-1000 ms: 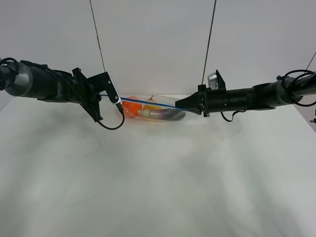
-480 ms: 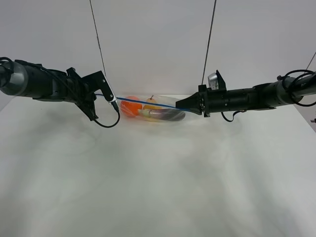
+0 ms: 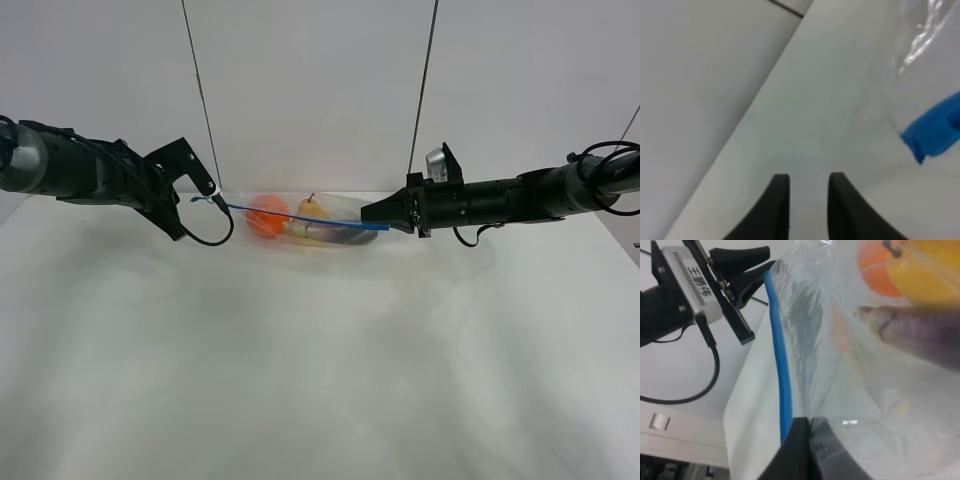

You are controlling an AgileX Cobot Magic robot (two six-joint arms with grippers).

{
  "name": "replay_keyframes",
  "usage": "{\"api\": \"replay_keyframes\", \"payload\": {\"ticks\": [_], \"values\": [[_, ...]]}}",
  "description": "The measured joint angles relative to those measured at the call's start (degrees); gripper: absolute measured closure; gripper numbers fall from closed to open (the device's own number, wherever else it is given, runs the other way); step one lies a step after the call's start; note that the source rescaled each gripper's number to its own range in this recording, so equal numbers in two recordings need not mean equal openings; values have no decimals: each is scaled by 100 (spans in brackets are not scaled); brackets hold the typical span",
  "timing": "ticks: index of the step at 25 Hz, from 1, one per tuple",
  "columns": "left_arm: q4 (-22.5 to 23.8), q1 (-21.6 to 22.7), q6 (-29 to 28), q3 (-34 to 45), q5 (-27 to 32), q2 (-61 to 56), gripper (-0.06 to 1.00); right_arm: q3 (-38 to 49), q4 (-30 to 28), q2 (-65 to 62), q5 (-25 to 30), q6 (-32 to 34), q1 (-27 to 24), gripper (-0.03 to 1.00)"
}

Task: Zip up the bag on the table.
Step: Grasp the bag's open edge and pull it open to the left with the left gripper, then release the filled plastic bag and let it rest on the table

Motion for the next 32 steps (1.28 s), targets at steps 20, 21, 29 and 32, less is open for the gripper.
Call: {"api": "replay_keyframes", "payload": {"ticks": [20, 21, 29, 32], "values": [[-24, 0, -7734, 0, 1675, -280, 56, 0, -292, 0, 0, 0, 0, 97], [-24, 0, -8121, 0, 1967, -280, 56, 0, -332, 0, 0, 7, 0, 97], [-24, 0, -11008, 0, 5127, -280, 55, 0, -407, 0, 5, 89, 0, 97], [-24, 0, -11543, 0, 6509, -280, 55, 0, -412, 0, 5, 89, 0, 97]]}}
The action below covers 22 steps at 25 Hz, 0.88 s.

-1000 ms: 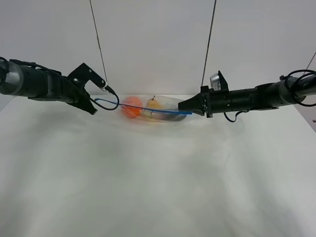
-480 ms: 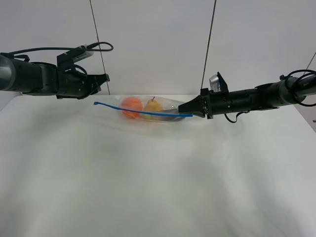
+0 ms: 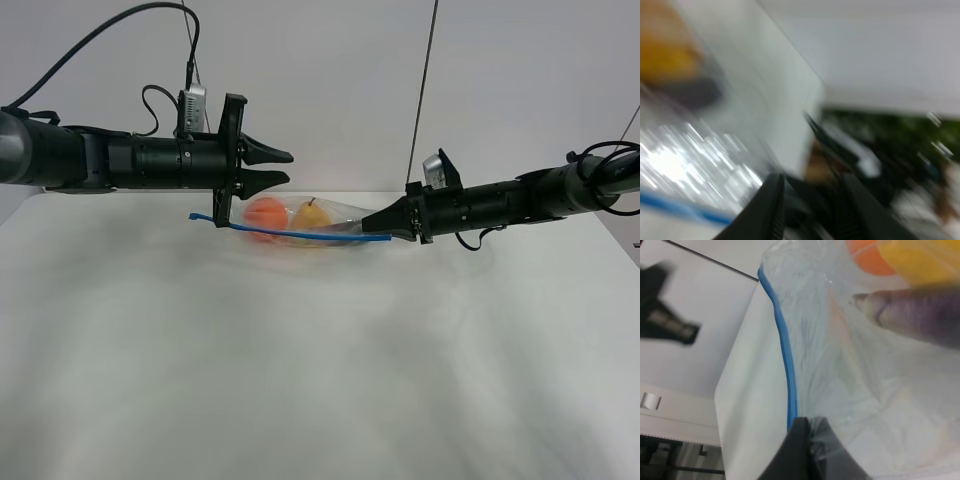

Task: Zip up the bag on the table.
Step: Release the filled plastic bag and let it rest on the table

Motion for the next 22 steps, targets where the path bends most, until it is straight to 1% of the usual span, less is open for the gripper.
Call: {"api": "replay_keyframes", "payload": {"ticks": [3, 5, 7, 10, 12, 15, 18, 20, 22], "values": [[5, 0, 18, -114, 1340, 0, 55, 0, -11, 0, 0, 0, 0, 97], [5, 0, 244, -280, 1957, 0, 55, 0, -11, 0, 6, 0, 0, 97], [5, 0, 500, -442, 2177, 0, 55, 0, -21, 0, 6, 0, 0, 97], [28, 0, 709, -541, 2210, -157, 54, 0, -84, 0, 10, 0, 0, 97], [235, 0, 879, -595, 2218, -380, 54, 0, -115, 0, 10, 0, 0, 97], [924, 0, 1383, -677, 2244, -745, 52, 0, -138, 0, 10, 4, 0, 97], [1983, 0, 1979, -702, 2255, -1176, 50, 0, -138, 0, 10, 12, 0, 97], [2960, 0, 2221, -728, 2255, -1493, 47, 0, -138, 0, 10, 11, 0, 97], [3955, 0, 2210, -727, 2241, -1778, 46, 0, -138, 0, 12, 13, 0, 97]]}}
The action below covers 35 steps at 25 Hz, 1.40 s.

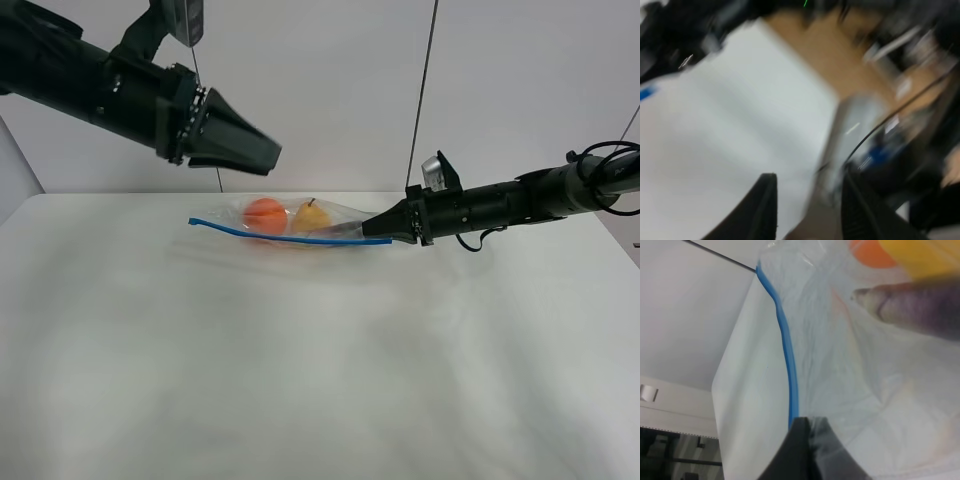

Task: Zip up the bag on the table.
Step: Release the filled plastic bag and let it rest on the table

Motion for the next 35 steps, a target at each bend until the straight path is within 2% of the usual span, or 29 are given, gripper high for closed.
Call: {"api": "replay_keyframes", "payload": {"ticks": [2, 4, 6, 9, 12, 13, 15, 18, 21, 25, 29, 32, 35], "values": [[1257, -5, -274, 0, -146, -267, 45, 0, -5, 0, 0, 5, 0, 97], [2523, -5, -824, 0, -362, -460, 44, 0, -5, 0, 0, 5, 0, 97], [3822, -5, -1755, 0, -570, -592, 44, 0, -5, 0, 0, 5, 0, 97], [5352, -5, -3480, 0, -829, -697, 44, 0, -5, 0, 0, 5, 0, 97], [6581, -5, -5099, 0, -995, -716, 44, 0, -5, 0, 0, 5, 0, 97], [6917, -5, -5428, 0, -1032, -716, 44, 0, -5, 0, 0, 5, 0, 97], [7312, -5, -5659, 0, -1108, -759, 44, 0, -38, 0, 0, 5, 15, 97], [7490, -5, -5664, 0, -1298, -970, 44, 0, -134, 0, 0, 5, 15, 97], [7394, -5, -5607, 0, -1502, -1286, 44, 0, -175, 0, 0, 5, 15, 97], [6831, -5, -5353, 38, -1941, -1846, 44, 0, -175, 0, 0, 5, 15, 97], [6060, -5, -5117, 160, -2271, -2438, 44, 0, -179, 0, 0, 5, 15, 97], [5659, -5, -5010, 171, -2172, -2786, 44, 0, -179, 0, 0, 5, 15, 97], [5539, -5, -4929, 197, -1892, -3134, 44, 0, -179, 0, 0, 5, 15, 97]]}}
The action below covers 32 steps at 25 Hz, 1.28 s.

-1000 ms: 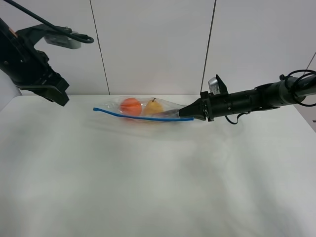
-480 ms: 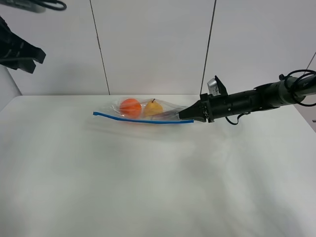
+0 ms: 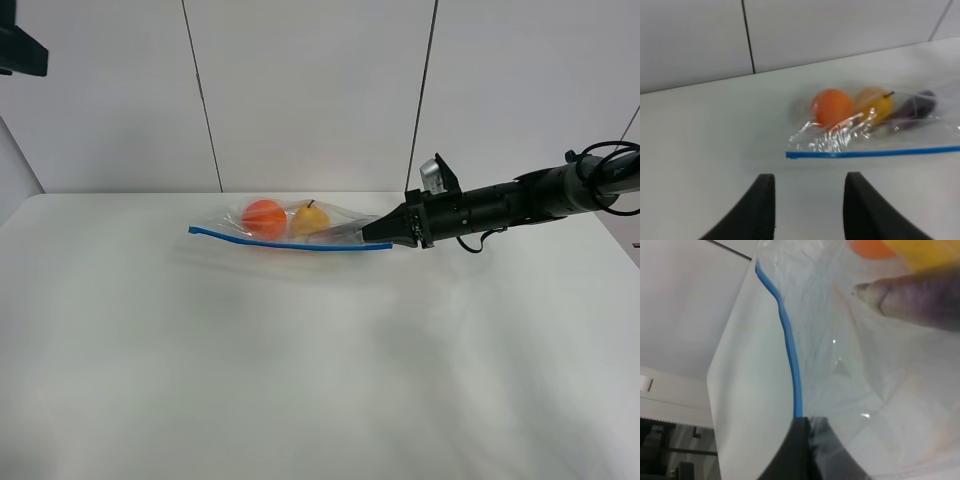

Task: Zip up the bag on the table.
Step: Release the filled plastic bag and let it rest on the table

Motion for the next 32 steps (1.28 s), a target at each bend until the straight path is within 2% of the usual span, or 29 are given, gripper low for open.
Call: {"api": "replay_keyframes", "payload": {"ticks": [5, 12, 17, 22, 27, 32], "values": [[-211, 0, 4, 0, 595, -706, 44, 0, -17, 0, 0, 0, 0, 97], [-728, 0, 37, 182, 1065, -1654, 44, 0, -17, 0, 0, 0, 0, 97], [-1188, 0, 481, 1069, 1207, -2633, 44, 0, -17, 0, 0, -12, 0, 97], [-1218, 0, 650, 2109, 1228, -3728, 44, 0, -36, 0, 0, -17, 0, 97], [-1228, 0, 848, 3081, 976, -4792, 44, 0, -36, 0, 0, -19, 0, 97], [-1218, 0, 910, 3809, 988, -5254, 44, 0, -43, 0, 0, -19, 0, 97]]}}
